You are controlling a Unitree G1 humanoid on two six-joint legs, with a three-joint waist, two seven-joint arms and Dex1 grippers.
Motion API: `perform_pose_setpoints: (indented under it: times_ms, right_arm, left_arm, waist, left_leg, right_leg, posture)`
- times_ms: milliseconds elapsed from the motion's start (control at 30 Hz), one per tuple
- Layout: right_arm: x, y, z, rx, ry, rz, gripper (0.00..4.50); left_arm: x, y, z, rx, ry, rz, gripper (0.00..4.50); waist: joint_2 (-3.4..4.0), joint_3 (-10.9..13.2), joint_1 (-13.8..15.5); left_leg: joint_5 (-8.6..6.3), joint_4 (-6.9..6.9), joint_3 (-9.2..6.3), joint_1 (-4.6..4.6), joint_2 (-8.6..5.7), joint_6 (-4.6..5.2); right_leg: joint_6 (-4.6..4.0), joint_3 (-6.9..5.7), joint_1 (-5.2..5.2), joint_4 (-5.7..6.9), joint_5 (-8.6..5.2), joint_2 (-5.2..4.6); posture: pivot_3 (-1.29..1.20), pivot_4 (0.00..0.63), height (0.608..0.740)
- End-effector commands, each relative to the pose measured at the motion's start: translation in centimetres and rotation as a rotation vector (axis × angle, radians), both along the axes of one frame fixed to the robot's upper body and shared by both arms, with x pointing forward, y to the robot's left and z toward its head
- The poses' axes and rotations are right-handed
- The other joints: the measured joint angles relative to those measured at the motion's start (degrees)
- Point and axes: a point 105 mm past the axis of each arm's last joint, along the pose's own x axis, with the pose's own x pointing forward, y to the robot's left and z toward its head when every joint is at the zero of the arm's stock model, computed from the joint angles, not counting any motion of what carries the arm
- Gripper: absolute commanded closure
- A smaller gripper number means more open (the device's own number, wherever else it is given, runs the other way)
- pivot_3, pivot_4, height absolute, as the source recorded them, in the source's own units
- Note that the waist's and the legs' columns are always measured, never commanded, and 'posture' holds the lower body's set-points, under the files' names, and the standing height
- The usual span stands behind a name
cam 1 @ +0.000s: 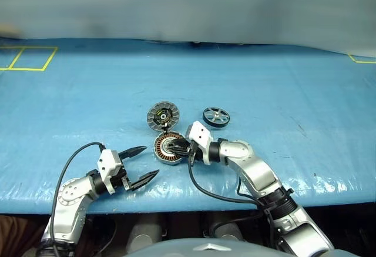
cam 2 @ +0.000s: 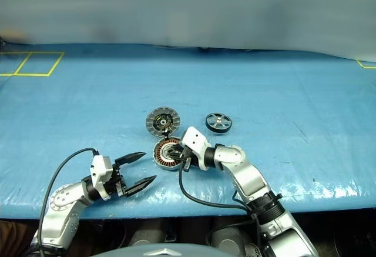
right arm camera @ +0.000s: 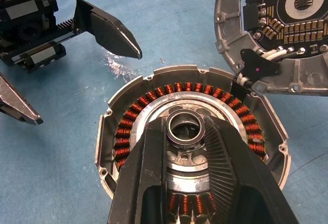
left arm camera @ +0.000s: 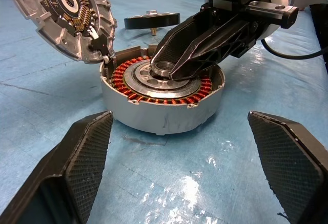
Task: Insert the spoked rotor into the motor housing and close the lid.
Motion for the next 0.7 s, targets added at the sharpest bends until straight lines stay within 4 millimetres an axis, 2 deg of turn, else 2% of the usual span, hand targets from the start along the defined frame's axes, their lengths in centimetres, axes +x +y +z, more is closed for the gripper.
perform_pose_setpoints:
  times_ms: [33,400,467,500,600,700]
  right_arm:
    - [0.5,-0.02,0.58,0.007,-0.026,-0.016,3.8]
    - [0.19,0.13,0.69,0.006,-0.028,0.005,3.8]
    - [0.11,0.12,0.61,0.002,-0.027,0.011,3.09]
    - [0.04,0.14,0.63,0.002,-0.028,0.015,2.91]
    - [0.0,0.27,0.84,0.011,-0.035,0.017,1.95]
    - [0.05,0.43,1.29,0.036,-0.037,0.016,1.95]
  left_arm:
    - [0.0,-0.07,0.32,-0.008,-0.023,0.003,0.0]
    - [-0.06,0.06,0.06,-0.008,-0.018,0.012,0.0]
    - [-0.04,0.11,0.08,-0.007,-0.019,0.014,0.0]
    - [-0.04,0.12,0.08,-0.007,-0.019,0.015,0.0]
    - [-0.04,0.14,0.08,-0.006,-0.019,0.016,0.0]
    - [-0.04,0.16,0.05,-0.006,-0.017,0.017,0.0]
  waist:
    - [0.0,0.0,0.0]
    - [0.0,0.0,-0.02]
    - [0.0,0.0,-0.01]
    - [0.0,0.0,0.0]
    - [0.0,0.0,-0.01]
    - [0.0,0.0,-0.01]
  left_leg:
    - [0.0,0.0,0.0,0.0,0.0,-0.01]
    - [-0.08,0.0,0.0,0.0,0.0,-0.15]
    - [-0.08,0.0,0.0,0.01,0.0,-0.15]
    - [-0.08,0.0,0.0,0.01,0.0,-0.15]
    - [-0.08,0.0,0.0,0.01,0.0,-0.14]
    - [-0.08,0.0,0.0,0.01,0.0,-0.14]
  right_leg:
    - [0.0,0.0,0.0,0.0,0.0,0.0]
    - [0.0,-0.01,0.0,0.0,0.0,0.0]
    - [0.0,0.0,0.0,0.01,0.0,0.0]
    - [0.0,-0.01,0.0,0.01,0.0,0.0]
    - [0.0,0.0,0.01,0.0,0.0,0.0]
    - [0.0,-0.01,0.0,0.01,0.0,0.0]
  posture:
    - [0.0,0.15,0.74]
    - [0.0,0.15,0.74]
    - [0.0,0.15,0.74]
    - [0.0,0.15,0.74]
    - [0.0,0.15,0.74]
    - [0.0,0.15,0.74]
